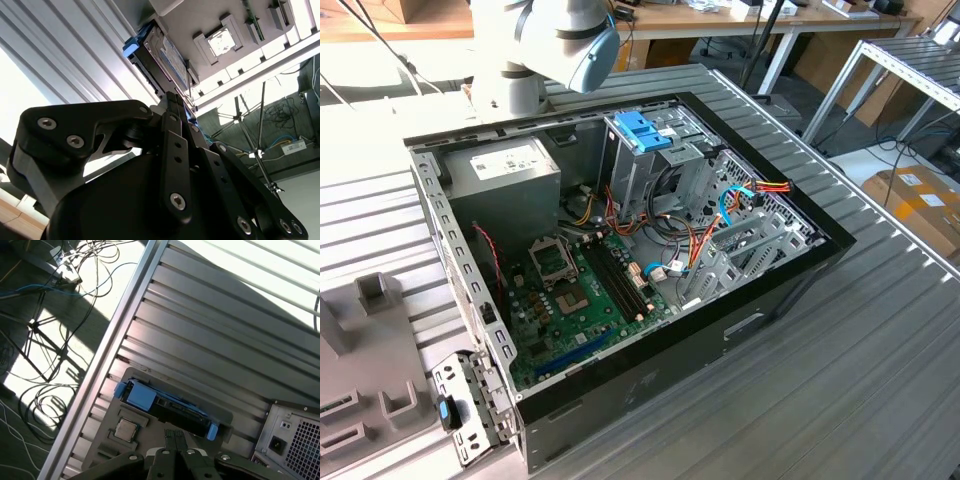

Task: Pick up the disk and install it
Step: 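Pick up the disk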

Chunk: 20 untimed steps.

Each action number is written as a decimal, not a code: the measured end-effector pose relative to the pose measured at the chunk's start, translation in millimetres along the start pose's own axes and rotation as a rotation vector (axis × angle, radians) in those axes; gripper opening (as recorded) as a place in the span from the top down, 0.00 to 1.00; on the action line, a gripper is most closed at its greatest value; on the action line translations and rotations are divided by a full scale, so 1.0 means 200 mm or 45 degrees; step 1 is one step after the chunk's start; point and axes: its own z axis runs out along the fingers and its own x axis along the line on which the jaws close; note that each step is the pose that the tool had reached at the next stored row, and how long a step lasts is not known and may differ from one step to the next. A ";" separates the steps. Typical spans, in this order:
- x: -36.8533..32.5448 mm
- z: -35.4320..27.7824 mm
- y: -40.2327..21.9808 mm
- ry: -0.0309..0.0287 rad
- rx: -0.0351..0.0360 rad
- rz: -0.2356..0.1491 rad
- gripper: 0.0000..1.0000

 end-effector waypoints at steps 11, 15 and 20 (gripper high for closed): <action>0.000 0.000 0.000 0.0014 -0.0007 -0.026 0.89; 0.000 0.000 0.000 0.0020 -0.0010 -0.036 0.89; 0.000 0.000 0.000 0.0027 -0.0013 -0.047 0.89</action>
